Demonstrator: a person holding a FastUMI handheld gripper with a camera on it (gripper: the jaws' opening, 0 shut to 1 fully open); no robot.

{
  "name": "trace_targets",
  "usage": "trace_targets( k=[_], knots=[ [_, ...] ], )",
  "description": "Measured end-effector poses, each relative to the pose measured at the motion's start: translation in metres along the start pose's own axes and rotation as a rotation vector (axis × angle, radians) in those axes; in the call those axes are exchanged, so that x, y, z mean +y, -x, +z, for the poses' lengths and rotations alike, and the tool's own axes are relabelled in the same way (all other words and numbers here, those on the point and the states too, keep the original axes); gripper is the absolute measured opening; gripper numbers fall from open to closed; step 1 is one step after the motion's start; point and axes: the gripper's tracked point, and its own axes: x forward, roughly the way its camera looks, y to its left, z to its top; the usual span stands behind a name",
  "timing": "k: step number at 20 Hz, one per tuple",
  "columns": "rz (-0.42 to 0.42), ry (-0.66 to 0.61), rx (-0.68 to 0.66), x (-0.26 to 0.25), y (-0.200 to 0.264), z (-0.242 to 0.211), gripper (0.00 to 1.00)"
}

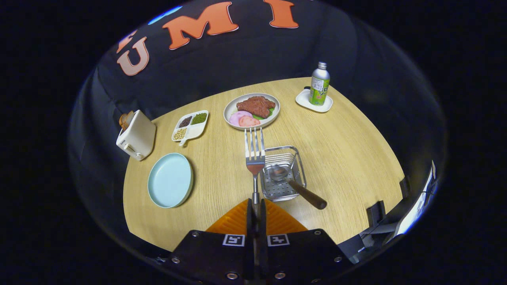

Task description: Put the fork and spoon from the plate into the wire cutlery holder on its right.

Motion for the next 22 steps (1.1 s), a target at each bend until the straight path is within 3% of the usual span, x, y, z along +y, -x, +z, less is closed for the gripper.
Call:
trace_targets(
  k=[6,13,19,22],
  knots=[
    [-0.013,0.050,0.073,-0.026,-0.017,-0.012,0.08],
    [0.076,0.078,-0.064,-0.013,-0.005,0.034,0.18],
    [0.136,0.174,-0.364,0.011,0.037,0.099,0.42],
    [0.129,0.190,-0.534,0.026,0.069,0.134,0.63]
  ],
)
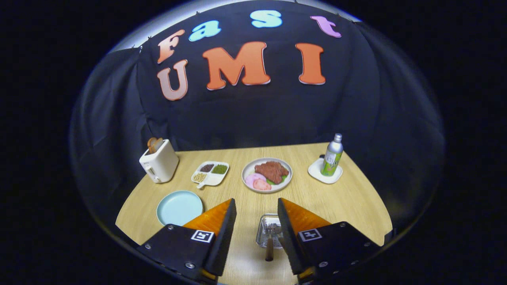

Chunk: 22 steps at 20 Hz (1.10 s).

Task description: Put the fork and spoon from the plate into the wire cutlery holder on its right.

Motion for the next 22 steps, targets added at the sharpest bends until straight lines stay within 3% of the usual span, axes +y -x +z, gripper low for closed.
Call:
trace_targets(
  k=[2,6,12,22],
  knots=[
    [-0.015,0.008,-0.096,0.008,0.006,0.029,0.74],
    [-0.042,0.043,-0.280,0.020,0.025,0.084,0.84],
    [-0.077,0.113,-0.487,0.046,0.054,0.146,0.85],
    [-0.080,0.087,-0.613,0.075,0.072,0.183,0.85]
  ],
)
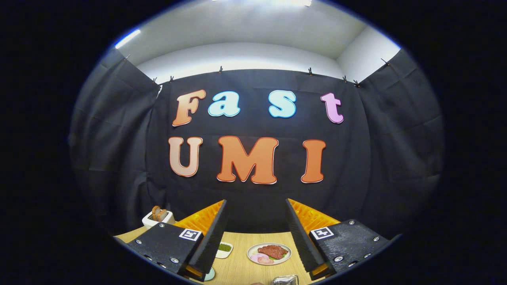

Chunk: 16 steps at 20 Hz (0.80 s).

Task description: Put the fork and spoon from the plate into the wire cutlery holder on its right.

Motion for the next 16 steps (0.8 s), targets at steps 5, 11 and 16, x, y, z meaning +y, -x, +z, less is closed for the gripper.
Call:
trace_targets(
  k=[5,11,16],
  knots=[
    [0.010,0.035,-0.026,0.017,-0.010,0.011,0.85],
    [0.017,0.048,-0.038,0.025,-0.010,0.016,0.86],
    [0.020,0.046,-0.008,0.027,-0.007,0.006,0.86]
  ],
)
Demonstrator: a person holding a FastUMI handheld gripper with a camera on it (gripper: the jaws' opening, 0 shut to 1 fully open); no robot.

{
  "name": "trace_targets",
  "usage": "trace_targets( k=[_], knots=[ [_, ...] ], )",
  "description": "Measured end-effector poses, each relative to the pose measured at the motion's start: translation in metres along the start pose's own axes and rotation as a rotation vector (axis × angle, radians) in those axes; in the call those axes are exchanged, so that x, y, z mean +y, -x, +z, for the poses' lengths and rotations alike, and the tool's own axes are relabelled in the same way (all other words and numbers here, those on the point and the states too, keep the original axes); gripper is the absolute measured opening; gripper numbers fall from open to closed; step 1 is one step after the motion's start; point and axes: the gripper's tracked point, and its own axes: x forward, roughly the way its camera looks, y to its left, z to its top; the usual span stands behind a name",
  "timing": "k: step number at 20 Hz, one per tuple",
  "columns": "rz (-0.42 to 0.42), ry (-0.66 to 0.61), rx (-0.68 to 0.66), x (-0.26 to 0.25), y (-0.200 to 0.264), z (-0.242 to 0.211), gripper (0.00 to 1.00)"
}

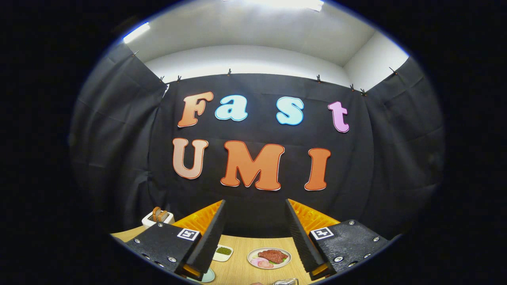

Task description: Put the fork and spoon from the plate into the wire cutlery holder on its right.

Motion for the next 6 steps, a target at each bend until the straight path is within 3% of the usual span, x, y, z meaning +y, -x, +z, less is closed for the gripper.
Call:
trace_targets(
  k=[6],
  knots=[
    [0.004,0.007,0.035,0.0032,0.0014,-0.0097,0.87]
  ],
)
